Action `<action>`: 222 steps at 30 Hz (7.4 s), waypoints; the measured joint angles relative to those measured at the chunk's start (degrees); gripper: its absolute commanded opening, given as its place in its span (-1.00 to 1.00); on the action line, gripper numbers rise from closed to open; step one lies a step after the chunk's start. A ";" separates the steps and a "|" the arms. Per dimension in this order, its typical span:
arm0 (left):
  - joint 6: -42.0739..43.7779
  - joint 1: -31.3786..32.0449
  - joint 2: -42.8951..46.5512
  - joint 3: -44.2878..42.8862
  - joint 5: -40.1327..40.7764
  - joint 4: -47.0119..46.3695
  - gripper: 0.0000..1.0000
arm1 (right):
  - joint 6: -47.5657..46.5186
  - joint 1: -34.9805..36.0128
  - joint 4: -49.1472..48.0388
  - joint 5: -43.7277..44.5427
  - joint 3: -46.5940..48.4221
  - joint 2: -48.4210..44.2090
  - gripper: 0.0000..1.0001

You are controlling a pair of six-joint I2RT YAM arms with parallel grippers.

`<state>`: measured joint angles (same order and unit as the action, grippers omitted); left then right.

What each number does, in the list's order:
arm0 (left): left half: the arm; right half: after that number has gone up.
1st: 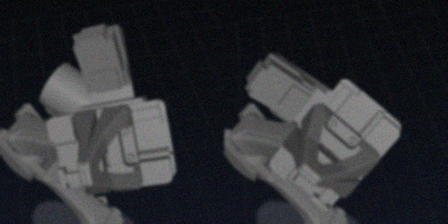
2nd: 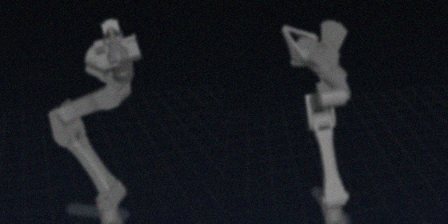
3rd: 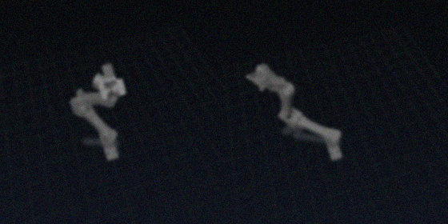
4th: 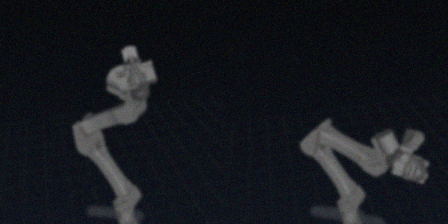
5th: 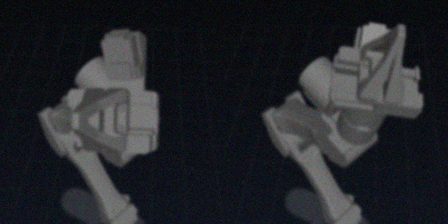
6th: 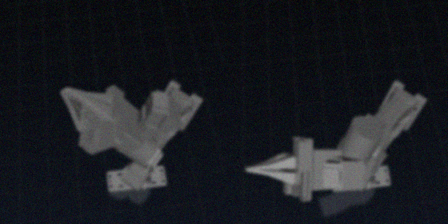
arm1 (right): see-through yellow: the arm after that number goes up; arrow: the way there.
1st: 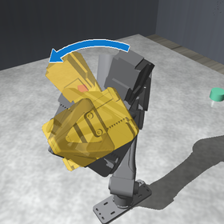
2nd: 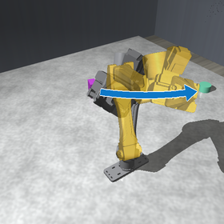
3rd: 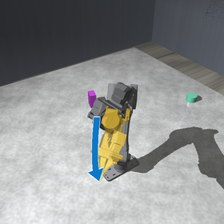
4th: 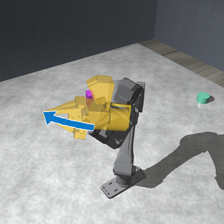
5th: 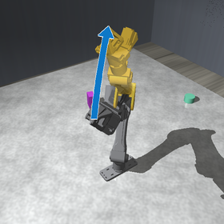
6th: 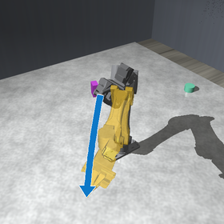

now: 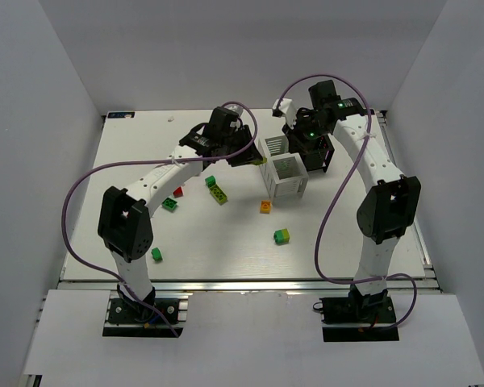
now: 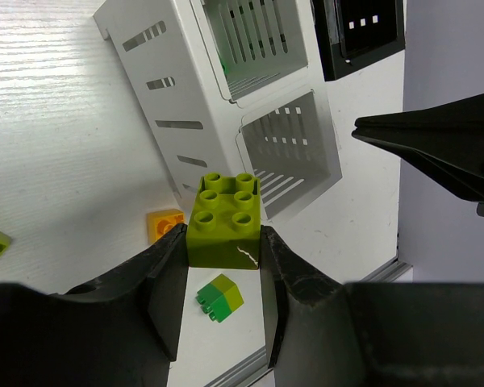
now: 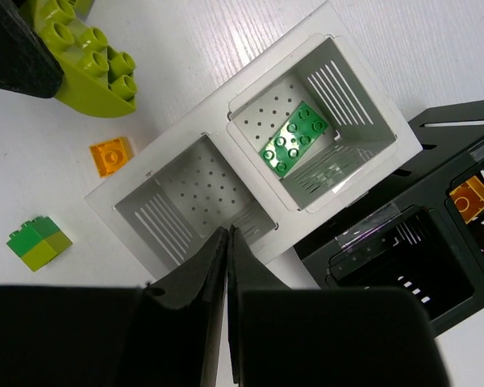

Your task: Sort the legos into containers by color

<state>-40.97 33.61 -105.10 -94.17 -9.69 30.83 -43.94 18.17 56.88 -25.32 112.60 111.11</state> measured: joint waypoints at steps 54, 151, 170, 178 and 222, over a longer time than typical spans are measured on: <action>0.00 6.58 -15.28 -15.08 -2.69 1.38 -0.01 | 14.01 -11.78 -14.84 -10.19 -16.15 -14.01 0.43; -20.98 10.05 28.72 65.05 -6.73 -61.07 0.41 | -7.72 13.40 -34.82 -16.04 -64.06 -40.19 -1.00; -21.84 10.27 26.29 63.14 -8.17 -63.49 -0.57 | -1.22 15.65 -39.93 -15.34 -63.19 -40.39 -1.00; -22.05 10.27 27.39 63.34 -7.37 -64.13 -0.65 | -1.92 15.69 -40.30 -14.58 -63.43 -42.01 -1.00; -13.66 1.09 40.02 58.49 -6.25 -48.39 -0.52 | 18.47 3.15 -51.08 5.95 -51.71 -26.60 0.16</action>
<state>-54.63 34.70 -65.08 -35.68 -15.94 -17.56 -25.47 21.32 5.80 -19.38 60.88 84.51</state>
